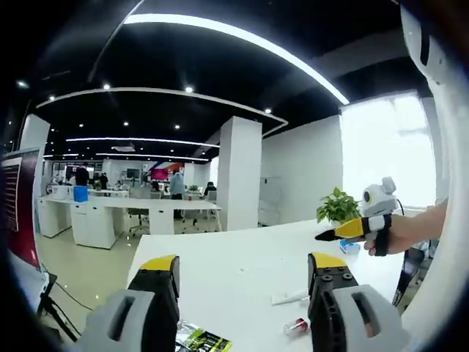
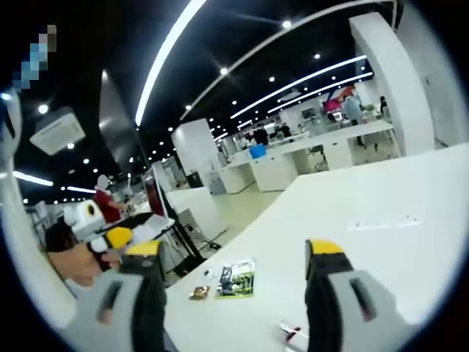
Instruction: Arrange the skincare products in the storage area until every visible bottle or jar stands upright without overlapping.
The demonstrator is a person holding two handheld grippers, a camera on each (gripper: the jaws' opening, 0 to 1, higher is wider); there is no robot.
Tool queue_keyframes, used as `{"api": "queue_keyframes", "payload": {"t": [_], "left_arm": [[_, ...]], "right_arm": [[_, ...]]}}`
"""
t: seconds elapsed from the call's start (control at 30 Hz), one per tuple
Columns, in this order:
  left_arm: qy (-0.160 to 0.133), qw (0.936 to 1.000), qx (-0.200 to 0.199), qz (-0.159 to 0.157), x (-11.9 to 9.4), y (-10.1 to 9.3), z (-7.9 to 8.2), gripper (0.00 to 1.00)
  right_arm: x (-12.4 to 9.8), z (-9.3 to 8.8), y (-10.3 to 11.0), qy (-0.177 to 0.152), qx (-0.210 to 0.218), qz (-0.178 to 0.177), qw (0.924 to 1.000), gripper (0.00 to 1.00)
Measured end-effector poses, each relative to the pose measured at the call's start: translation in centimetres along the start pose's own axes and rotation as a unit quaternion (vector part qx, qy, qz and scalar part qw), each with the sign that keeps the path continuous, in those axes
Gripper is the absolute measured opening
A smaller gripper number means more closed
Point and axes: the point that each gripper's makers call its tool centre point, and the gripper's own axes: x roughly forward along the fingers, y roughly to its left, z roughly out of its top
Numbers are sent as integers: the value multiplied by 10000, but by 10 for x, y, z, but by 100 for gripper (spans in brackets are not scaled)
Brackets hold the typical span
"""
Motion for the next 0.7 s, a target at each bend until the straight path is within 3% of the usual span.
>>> {"api": "queue_keyframes", "payload": {"t": [0.07, 0.17, 0.2, 0.3, 0.37, 0.47, 0.6, 0.7], "left_arm": [[-60, 10000, 38, 15, -5, 6, -2, 70], [-154, 9996, -212, 53, -6, 10, -4, 69], [-144, 9997, -199, 37, -3, -1, -1, 70], [145, 9998, -107, -58, -1, -7, -11, 76], [165, 9998, -128, -65, 0, -8, -13, 79], [-55, 9976, -686, -101, 0, -12, -8, 83], [165, 9987, -459, -141, 4, -26, -11, 85], [270, 9979, -588, -80, 4, -24, -17, 85]], "right_arm": [[0, 3, 4, -14, -55, 35, 10000, 76], [-1, 6, 9, 10, -191, 151, 9997, 77], [-1, 5, 6, 27, -277, 125, 9995, 77], [-1, -1, -1, 122, -139, -18, 9998, 77], [-2, 0, 2, 72, -56, 37, 10000, 77], [-3, -5, 6, 197, -241, 117, 9994, 77], [-7, -6, -5, 161, -24, -27, 9999, 77], [-9, -7, -4, 207, -40, -20, 9998, 78]]}}
